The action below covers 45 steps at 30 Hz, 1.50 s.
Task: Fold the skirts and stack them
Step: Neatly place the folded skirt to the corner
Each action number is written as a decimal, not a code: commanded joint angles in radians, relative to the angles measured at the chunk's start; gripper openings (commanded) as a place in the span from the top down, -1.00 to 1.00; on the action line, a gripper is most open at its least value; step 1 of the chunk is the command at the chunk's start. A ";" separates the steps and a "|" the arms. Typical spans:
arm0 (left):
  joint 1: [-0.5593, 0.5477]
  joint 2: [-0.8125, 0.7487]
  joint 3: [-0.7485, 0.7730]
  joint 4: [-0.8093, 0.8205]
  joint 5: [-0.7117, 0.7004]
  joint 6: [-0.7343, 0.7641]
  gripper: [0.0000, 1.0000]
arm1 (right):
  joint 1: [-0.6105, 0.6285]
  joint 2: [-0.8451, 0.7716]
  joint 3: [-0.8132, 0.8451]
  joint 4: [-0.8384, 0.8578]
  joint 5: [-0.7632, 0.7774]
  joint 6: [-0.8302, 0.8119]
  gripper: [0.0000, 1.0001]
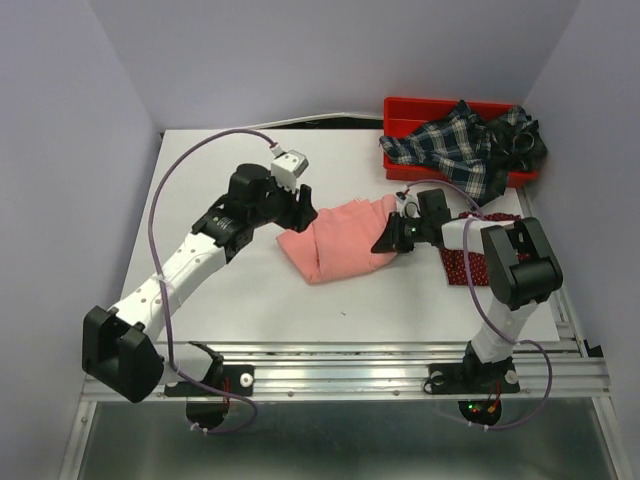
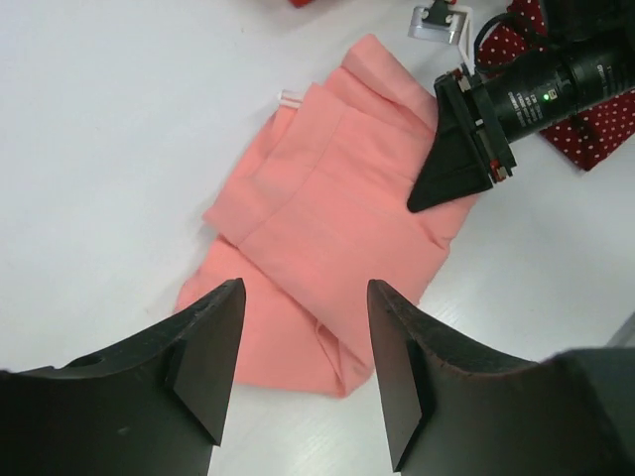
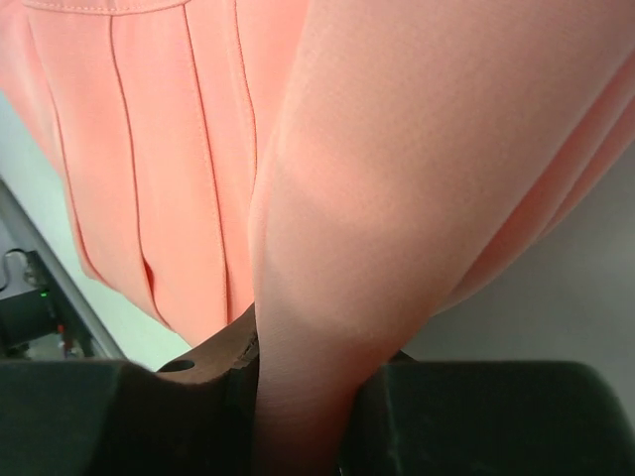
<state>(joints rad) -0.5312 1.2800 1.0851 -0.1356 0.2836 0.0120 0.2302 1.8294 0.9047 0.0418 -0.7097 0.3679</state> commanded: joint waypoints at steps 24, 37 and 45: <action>0.088 0.369 -0.314 0.232 0.109 -0.601 -0.67 | -0.003 -0.091 0.007 -0.252 0.220 -0.238 0.99; -0.036 0.409 -0.093 0.186 0.126 -0.606 1.00 | -0.003 -0.214 0.117 -0.316 0.472 -0.306 0.99; -0.151 0.426 0.084 0.205 0.089 -0.557 1.00 | -0.017 -0.390 0.117 -0.355 0.602 -0.397 0.99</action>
<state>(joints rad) -0.6426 1.7378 1.0924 0.0475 0.3862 -0.5831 0.2302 1.5337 0.9565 -0.3130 -0.2260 0.0452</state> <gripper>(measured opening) 0.152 0.251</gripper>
